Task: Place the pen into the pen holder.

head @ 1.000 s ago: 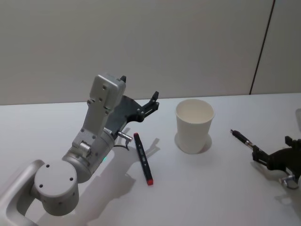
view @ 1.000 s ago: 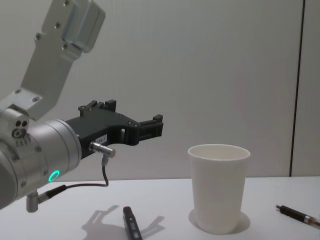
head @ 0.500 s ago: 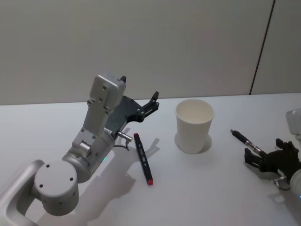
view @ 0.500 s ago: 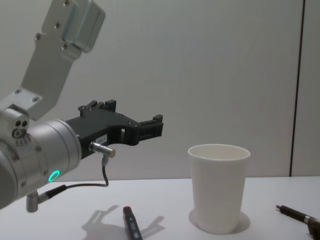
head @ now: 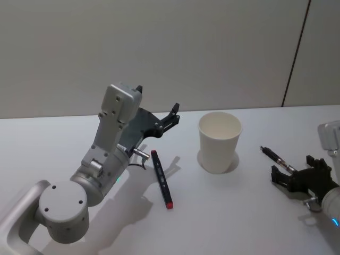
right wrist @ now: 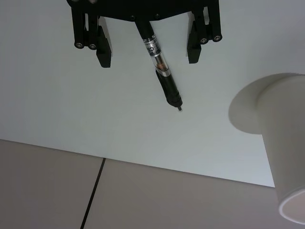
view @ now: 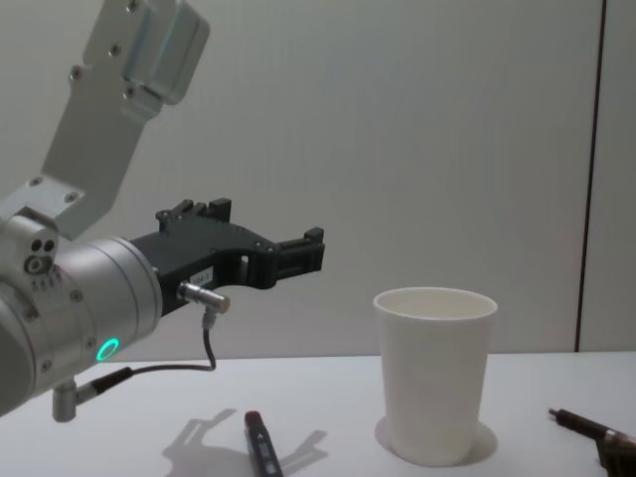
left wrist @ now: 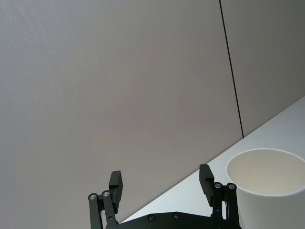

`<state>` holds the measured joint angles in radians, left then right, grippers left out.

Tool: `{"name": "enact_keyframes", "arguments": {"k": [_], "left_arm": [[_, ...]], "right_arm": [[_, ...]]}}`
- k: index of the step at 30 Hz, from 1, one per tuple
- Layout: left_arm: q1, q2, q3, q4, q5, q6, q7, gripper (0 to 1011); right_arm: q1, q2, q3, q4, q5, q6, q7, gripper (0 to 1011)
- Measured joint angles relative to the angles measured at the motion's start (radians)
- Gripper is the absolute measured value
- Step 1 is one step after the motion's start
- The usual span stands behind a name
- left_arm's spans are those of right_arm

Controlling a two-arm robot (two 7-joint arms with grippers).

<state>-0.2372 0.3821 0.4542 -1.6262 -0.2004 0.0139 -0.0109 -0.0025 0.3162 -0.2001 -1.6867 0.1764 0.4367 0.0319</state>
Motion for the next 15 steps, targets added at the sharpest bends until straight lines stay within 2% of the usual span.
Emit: {"name": "enact_keyframes", "arguments": {"k": [15], "left_arm": [[0.0,0.0,0.0,0.0,0.0,0.0,0.0,1001]], "right_arm": [[0.02,-0.018,0.008,0.029,0.013,0.016,-0.022,1002]]}}
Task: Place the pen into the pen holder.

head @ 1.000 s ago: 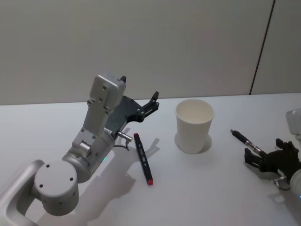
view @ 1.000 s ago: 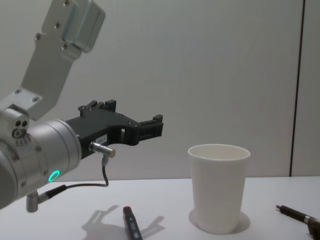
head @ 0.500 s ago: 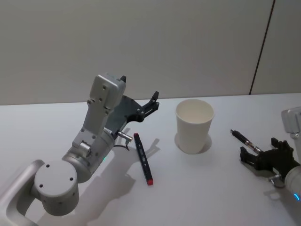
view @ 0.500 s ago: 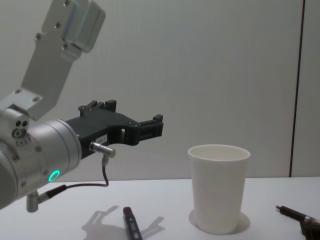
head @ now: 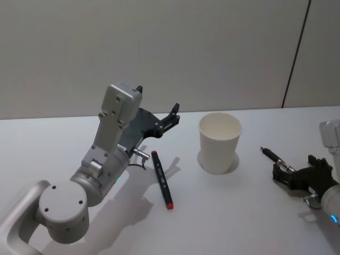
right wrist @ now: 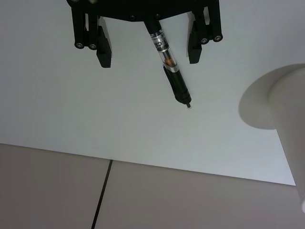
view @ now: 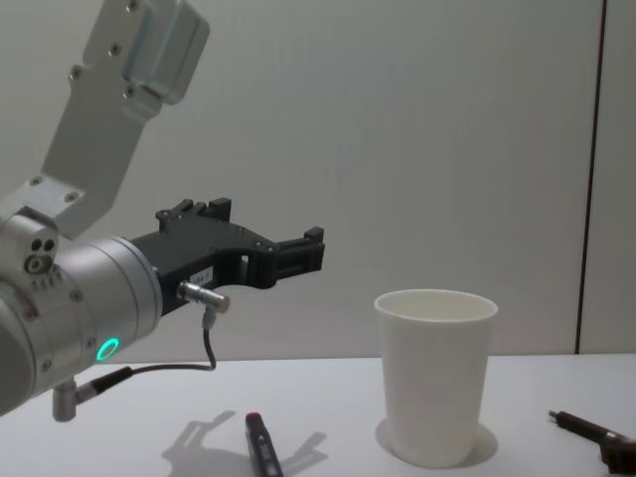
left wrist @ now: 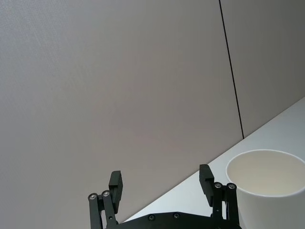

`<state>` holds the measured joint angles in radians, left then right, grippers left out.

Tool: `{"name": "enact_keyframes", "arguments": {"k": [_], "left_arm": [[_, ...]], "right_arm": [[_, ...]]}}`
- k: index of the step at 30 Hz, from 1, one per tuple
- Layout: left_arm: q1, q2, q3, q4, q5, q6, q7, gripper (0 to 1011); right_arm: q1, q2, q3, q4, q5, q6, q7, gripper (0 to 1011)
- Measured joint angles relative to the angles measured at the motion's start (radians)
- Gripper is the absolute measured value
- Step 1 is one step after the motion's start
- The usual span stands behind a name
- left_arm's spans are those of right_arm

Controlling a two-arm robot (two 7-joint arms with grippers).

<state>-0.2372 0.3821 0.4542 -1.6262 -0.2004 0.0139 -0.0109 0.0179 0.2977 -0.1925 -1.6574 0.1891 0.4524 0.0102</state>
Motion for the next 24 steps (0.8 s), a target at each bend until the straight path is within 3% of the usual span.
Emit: {"name": "enact_keyframes", "arguments": {"k": [24], "left_arm": [[0.0,0.0,0.0,0.0,0.0,0.0,0.0,1001]], "right_arm": [[0.007,-0.007,0.004,0.014,0.006,0.009,-0.008,933]]}}
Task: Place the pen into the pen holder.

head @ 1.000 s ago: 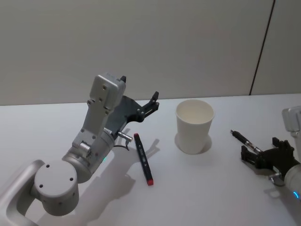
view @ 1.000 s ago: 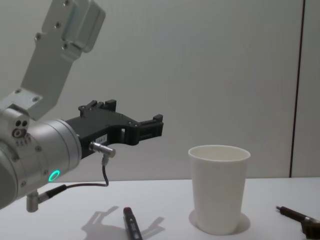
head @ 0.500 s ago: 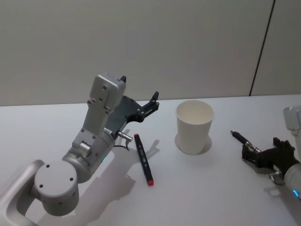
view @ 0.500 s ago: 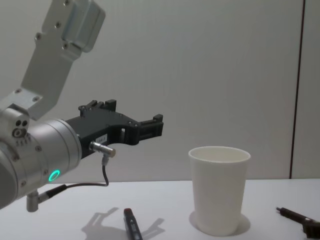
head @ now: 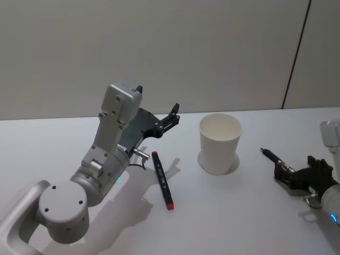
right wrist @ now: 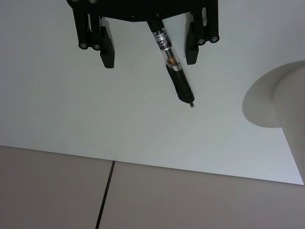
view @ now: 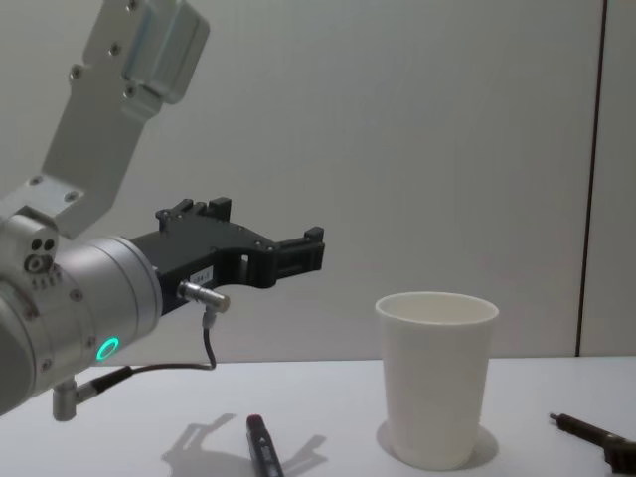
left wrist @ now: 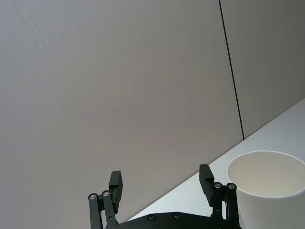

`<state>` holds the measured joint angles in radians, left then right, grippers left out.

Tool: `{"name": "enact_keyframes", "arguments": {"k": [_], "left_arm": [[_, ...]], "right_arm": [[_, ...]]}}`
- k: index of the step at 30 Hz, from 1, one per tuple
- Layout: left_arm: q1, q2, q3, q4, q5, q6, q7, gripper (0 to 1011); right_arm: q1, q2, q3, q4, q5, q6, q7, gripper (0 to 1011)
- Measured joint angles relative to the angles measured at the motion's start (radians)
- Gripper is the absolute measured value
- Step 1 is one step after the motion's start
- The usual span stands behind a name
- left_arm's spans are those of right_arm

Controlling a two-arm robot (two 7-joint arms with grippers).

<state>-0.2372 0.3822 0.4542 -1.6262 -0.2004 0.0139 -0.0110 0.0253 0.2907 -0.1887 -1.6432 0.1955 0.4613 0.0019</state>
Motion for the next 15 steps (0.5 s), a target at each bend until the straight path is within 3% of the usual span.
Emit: {"name": "enact_keyframes", "arguments": {"k": [15], "left_arm": [[0.0,0.0,0.0,0.0,0.0,0.0,0.0,1001]], "right_arm": [[0.001,-0.001,0.0,0.003,0.001,0.002,-0.001,853]]}}
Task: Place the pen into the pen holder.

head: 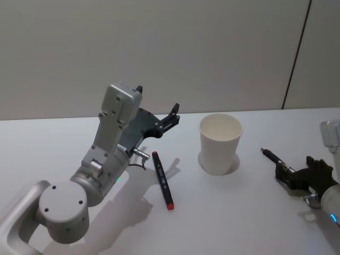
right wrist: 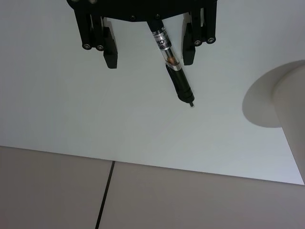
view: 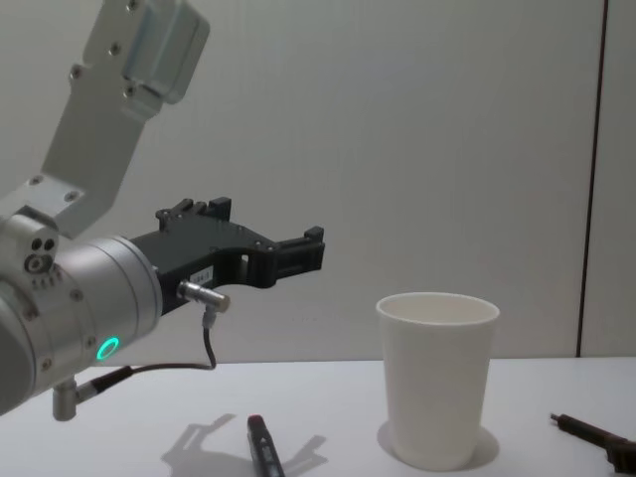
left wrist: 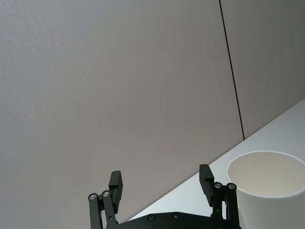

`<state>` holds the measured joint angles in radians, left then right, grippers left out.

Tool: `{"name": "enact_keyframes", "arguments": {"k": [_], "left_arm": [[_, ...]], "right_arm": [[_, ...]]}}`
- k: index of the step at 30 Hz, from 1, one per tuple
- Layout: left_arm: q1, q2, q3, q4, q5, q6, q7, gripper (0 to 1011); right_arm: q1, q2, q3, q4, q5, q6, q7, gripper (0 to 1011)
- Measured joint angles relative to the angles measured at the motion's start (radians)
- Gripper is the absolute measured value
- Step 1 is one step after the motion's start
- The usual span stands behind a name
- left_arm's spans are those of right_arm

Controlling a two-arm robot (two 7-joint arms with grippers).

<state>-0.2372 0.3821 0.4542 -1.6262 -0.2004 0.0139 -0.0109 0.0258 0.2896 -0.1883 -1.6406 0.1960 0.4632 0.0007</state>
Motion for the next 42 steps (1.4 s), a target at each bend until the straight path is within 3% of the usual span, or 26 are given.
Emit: {"name": "enact_keyframes", "arguments": {"k": [18,28,42], "left_arm": [[0.0,0.0,0.0,0.0,0.0,0.0,0.0,1001],[0.0,0.0,0.0,0.0,0.0,0.0,0.0,1001],[0.0,0.0,0.0,0.0,0.0,0.0,0.0,1001]], "right_arm": [[-0.003,0.001,0.001,-0.006,0.0,-0.006,0.029,729],[-0.004,0.001,-0.002,-0.009,0.001,-0.008,0.038,563],[-0.005,0.001,-0.003,-0.01,0.001,-0.01,0.042,466]]}}
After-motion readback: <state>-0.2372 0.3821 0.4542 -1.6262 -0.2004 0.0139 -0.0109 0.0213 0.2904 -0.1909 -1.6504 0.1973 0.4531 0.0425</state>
